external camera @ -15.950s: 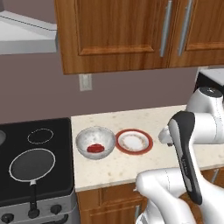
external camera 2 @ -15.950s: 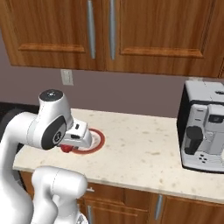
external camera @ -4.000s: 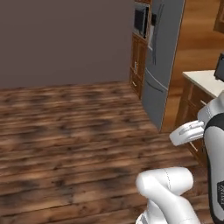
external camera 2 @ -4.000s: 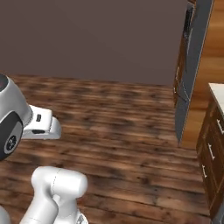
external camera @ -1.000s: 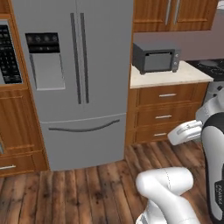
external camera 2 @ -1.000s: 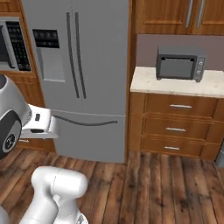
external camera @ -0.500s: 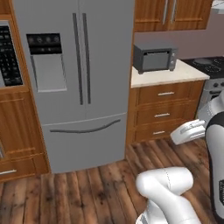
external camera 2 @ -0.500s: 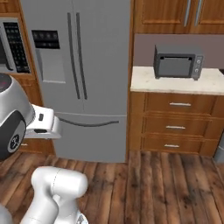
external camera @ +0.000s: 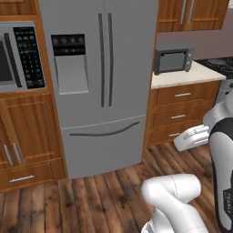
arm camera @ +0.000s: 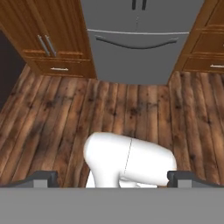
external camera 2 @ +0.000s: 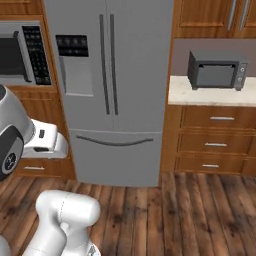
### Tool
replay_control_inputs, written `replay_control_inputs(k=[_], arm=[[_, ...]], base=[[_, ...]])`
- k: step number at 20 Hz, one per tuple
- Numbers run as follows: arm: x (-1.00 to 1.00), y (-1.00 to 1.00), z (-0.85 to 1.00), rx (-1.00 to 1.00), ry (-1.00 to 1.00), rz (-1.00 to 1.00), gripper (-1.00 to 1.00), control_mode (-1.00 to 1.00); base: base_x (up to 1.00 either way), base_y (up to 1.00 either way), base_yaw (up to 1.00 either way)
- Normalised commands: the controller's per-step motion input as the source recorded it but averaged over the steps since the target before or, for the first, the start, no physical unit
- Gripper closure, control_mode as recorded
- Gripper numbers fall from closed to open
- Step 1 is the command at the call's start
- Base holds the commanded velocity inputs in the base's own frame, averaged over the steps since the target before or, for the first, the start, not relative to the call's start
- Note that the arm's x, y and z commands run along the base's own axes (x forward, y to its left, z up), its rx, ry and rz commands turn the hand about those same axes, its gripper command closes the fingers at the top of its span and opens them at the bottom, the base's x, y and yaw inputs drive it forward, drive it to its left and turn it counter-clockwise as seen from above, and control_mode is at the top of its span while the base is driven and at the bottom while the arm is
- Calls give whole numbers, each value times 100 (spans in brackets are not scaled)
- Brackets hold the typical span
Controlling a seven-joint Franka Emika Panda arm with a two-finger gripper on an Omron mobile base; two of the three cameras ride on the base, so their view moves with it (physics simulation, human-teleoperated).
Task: Place one of the steaks on the plate and the other in the bowl. Then place the bowl in the fridge.
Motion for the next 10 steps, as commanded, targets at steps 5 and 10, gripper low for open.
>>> replay_control_inputs(k=[5, 10], arm=[[0, 0, 0, 0, 0, 0, -100, 100], [0, 0, 0, 0, 0, 0, -100, 100]], base=[[42, -2, 9], [16, 4, 18]])
